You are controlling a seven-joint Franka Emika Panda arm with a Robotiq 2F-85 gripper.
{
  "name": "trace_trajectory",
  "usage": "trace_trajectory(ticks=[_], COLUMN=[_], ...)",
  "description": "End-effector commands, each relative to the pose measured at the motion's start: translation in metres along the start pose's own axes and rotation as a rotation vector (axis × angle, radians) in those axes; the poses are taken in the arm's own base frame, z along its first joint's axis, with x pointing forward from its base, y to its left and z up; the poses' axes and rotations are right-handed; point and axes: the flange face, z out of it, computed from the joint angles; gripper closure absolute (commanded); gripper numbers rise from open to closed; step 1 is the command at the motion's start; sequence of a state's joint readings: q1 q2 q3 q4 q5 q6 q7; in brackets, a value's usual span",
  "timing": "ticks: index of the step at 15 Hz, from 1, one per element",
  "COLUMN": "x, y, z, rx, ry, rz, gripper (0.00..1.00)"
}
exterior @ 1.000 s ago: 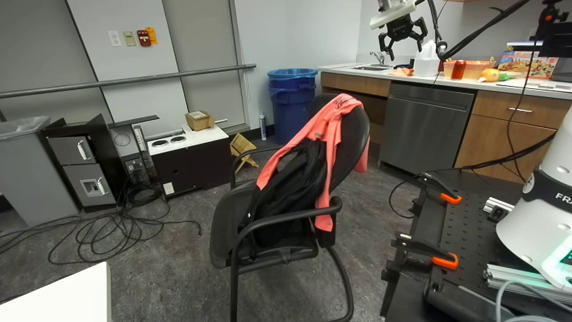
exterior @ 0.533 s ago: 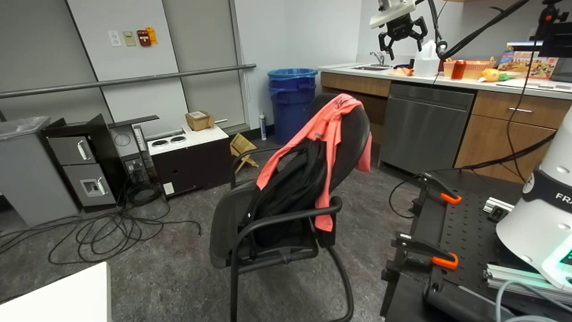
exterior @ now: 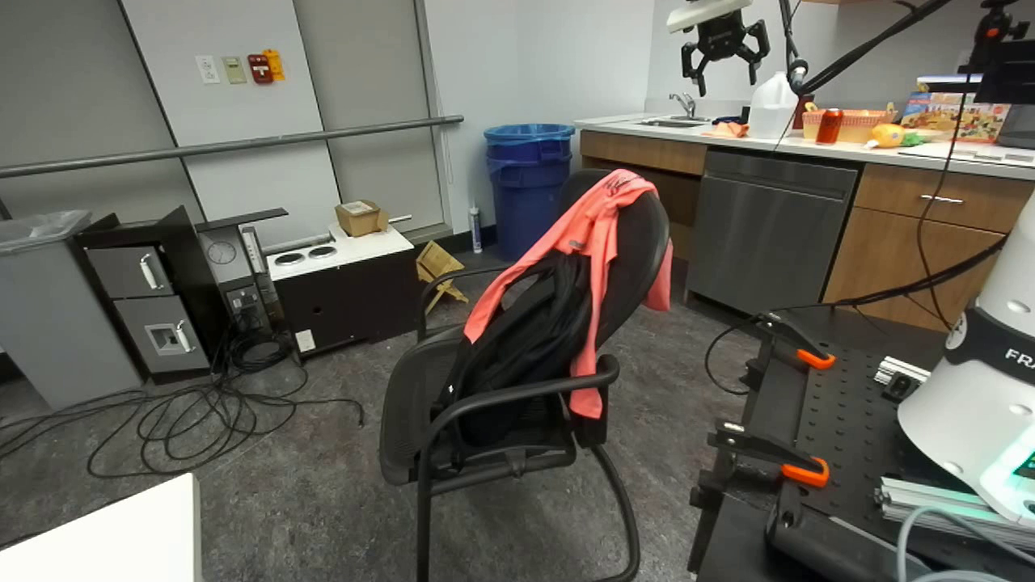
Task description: Hang the sweatshirt on the black chair
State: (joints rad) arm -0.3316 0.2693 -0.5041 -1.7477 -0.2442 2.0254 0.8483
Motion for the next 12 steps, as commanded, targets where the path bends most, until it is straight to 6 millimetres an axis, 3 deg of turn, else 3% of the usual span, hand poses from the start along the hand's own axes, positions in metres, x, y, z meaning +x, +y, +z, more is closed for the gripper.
trace_trajectory(ticks=[1, 6, 12], x=[0.004, -0.001, -0.018], y=[0.010, 0.009, -0.007], z=[-0.017, -0.028, -0.032], rx=[0.092, 0.217, 0.357], ry=[-0.039, -0.129, -0.249], rz=[-0.017, -0.073, -0.196], gripper=[0.00, 0.00, 0.00])
